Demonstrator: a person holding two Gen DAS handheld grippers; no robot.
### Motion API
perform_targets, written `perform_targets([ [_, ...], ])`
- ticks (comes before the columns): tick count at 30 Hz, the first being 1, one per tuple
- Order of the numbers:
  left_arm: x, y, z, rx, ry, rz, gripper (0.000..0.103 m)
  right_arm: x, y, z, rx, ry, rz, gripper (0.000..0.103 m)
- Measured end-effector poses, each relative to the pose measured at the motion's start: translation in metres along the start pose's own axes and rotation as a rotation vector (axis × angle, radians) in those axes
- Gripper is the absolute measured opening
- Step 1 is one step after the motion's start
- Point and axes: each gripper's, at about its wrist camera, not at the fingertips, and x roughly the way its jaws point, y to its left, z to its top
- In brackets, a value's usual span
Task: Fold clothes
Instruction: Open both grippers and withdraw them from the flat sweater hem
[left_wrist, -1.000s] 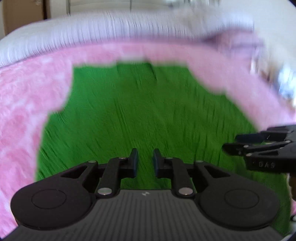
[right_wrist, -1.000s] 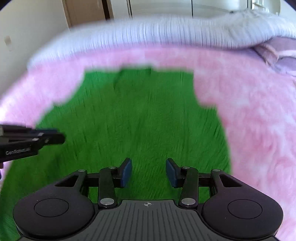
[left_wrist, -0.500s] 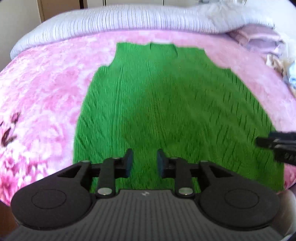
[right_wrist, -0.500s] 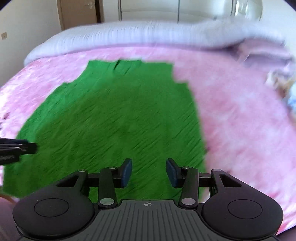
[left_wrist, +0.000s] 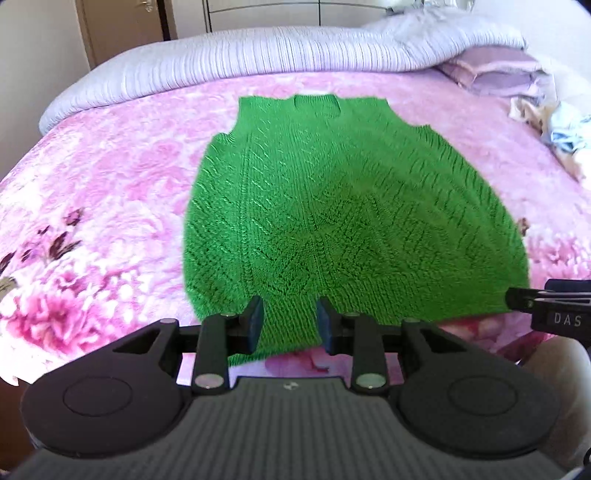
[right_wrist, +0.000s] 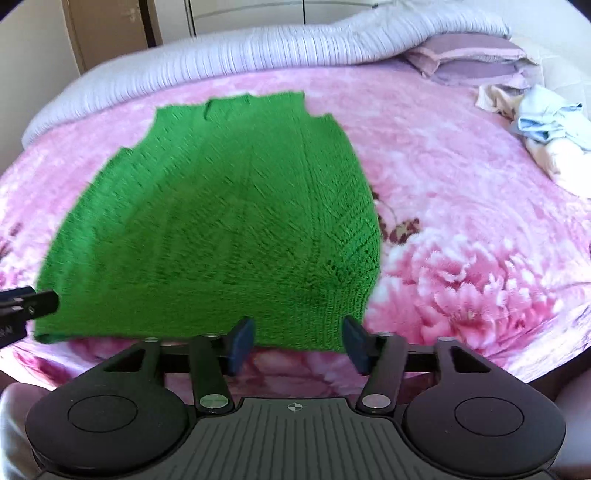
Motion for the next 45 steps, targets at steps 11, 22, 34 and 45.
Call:
perform_targets([
  [11,-0.049,-0.010,-0.021,0.002,-0.054,0.000,0.041,-0.042,0.014,-0.015,-0.014,-0.039,0.043,0.084],
  [22,-0.077,-0.018,-0.035,0.021,-0.111,0.012,0.046,-0.066,0.021,-0.031,-0.041,-0.075,0.033,0.086],
  [34,-0.086,-0.001,-0.046,-0.017,-0.120,0.022,0.046,-0.077,0.038,-0.030,-0.098,-0.110,0.027,0.086],
  [45,-0.078,0.008,-0.040,-0.043,-0.102,0.034,0.047,-0.068,0.052,-0.020,-0.140,-0.104,0.038,0.087],
])
